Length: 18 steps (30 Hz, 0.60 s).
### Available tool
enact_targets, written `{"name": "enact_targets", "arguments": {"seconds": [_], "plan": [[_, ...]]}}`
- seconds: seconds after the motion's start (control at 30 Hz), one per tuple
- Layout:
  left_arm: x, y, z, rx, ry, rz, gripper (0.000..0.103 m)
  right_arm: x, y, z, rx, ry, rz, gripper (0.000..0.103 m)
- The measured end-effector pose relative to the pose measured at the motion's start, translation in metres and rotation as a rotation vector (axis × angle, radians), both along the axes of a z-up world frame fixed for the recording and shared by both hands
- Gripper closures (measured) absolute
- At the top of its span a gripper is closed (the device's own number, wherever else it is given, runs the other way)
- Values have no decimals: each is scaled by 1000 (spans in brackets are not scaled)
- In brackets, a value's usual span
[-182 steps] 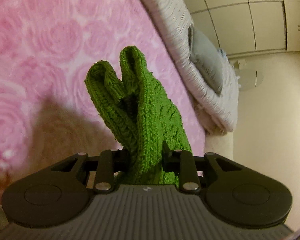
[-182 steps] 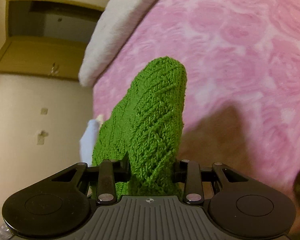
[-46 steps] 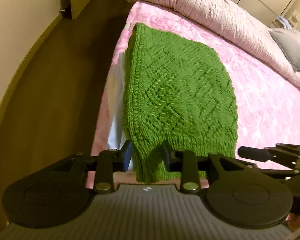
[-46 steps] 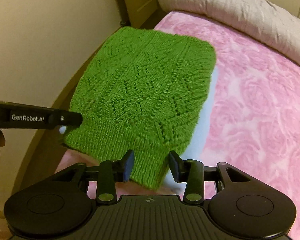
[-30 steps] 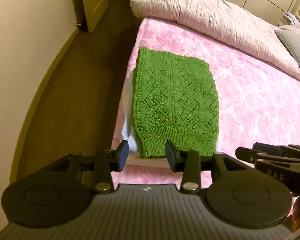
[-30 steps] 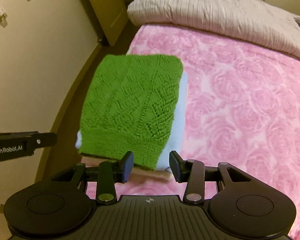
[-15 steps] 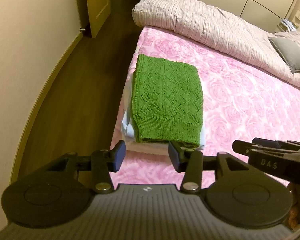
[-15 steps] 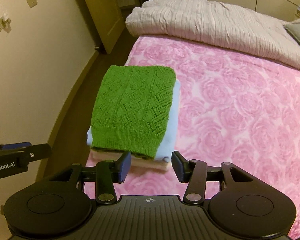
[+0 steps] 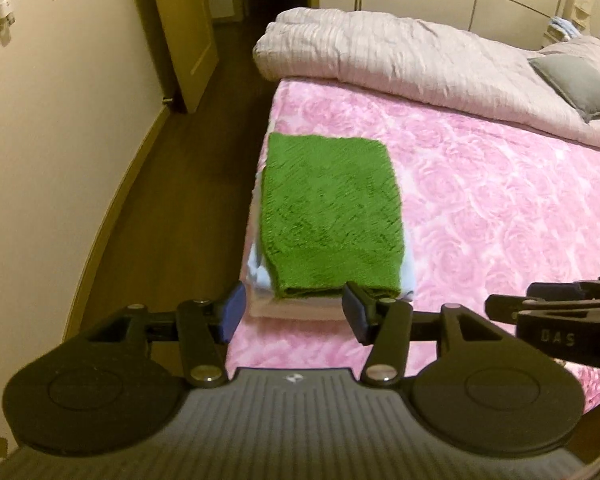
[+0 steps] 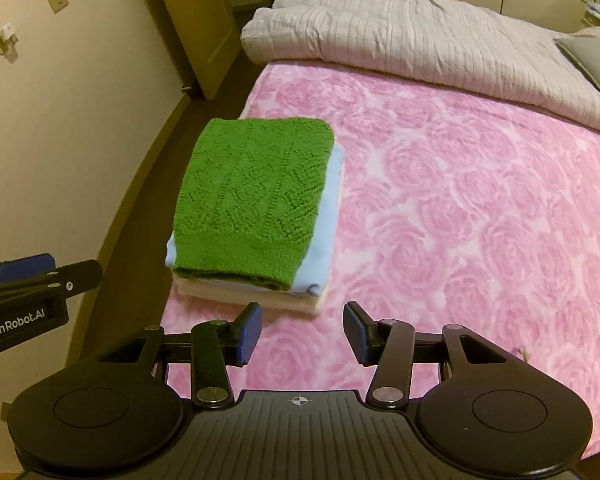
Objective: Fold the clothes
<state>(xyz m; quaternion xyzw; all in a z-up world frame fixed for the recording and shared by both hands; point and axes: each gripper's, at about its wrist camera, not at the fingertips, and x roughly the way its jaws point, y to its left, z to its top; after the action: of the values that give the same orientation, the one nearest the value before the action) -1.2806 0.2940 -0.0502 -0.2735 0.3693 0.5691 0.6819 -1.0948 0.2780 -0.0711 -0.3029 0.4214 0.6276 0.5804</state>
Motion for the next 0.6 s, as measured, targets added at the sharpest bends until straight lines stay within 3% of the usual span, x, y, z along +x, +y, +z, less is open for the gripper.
{"name": "enact_targets", "arguments": {"seconds": [0.6], "plan": [[11, 24, -3, -15, -71, 4, 55, 3, 26, 7, 30, -9, 38, 54]]}}
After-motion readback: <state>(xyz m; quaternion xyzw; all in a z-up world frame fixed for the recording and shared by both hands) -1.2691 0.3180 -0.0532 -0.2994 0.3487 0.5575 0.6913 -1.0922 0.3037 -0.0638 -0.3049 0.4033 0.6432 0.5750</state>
